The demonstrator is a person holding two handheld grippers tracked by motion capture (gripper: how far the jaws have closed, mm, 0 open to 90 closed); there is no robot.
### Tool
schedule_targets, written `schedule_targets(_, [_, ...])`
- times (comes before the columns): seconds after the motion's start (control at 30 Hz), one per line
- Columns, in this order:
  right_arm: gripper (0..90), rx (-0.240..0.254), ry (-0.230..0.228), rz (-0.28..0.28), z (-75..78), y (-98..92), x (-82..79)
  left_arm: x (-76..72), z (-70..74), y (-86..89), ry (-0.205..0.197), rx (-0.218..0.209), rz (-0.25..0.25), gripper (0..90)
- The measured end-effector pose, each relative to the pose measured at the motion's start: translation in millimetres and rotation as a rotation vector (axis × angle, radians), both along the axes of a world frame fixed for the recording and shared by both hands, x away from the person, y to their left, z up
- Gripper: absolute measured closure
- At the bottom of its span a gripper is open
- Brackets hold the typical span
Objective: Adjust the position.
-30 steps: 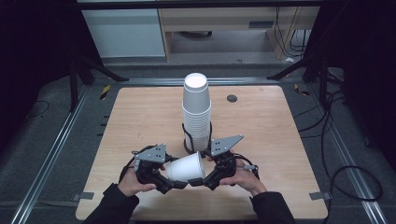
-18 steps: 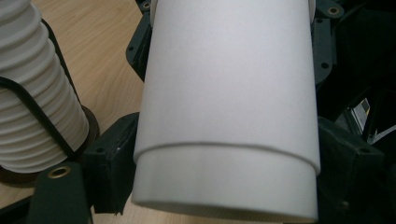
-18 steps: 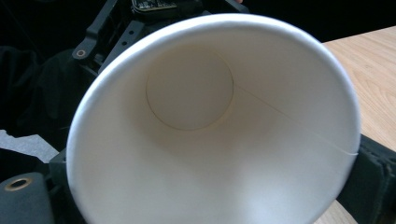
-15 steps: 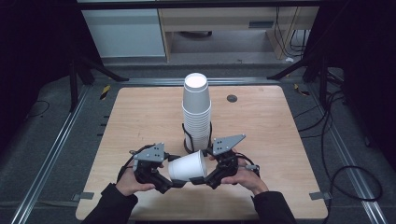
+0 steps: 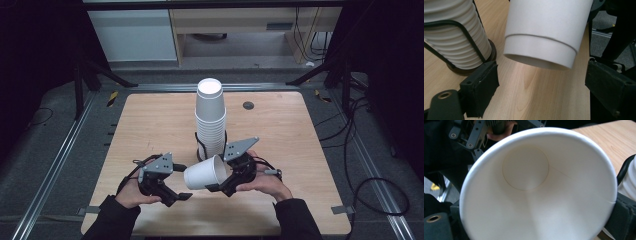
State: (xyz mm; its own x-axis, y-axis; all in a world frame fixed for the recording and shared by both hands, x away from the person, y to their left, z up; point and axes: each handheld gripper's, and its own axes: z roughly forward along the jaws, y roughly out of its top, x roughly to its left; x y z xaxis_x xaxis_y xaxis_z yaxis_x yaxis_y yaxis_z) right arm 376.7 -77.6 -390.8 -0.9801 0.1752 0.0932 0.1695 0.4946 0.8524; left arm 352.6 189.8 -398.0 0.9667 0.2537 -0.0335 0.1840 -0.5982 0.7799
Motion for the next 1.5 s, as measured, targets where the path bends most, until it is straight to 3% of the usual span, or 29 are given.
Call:
schedule_targets(0.23, [7.0, -0.107, -0.019, 0.029, 11.8, 19.5, 8.9, 2.6, -4.2, -0.5, -0.022, 0.058, 0.024, 9.9])
schedule_targets(0.47, [6.9, -0.191, -0.028, 0.055, 12.3, 37.4, 11.3, 3.5, -6.4, -1.5, -0.02, 0.078, 0.025, 9.8])
schedule_targets(1.0, [6.9, -0.253, 0.009, 0.106, 3.8, 59.4, 11.7, 5.2, -14.6, -7.8, -0.012, 0.137, 0.013, 12.4])
schedule_targets(1.3, [6.8, -0.247, 0.004, 0.109, 2.7, 62.5, 11.4, 4.5, -14.8, -8.2, -0.012, 0.134, 0.017, 21.2])
schedule_targets(1.5, [6.5, -0.239, 0.005, 0.113, 0.8, 62.4, 11.6, 4.6, -15.1, -8.1, -0.011, 0.141, 0.009, 22.4])
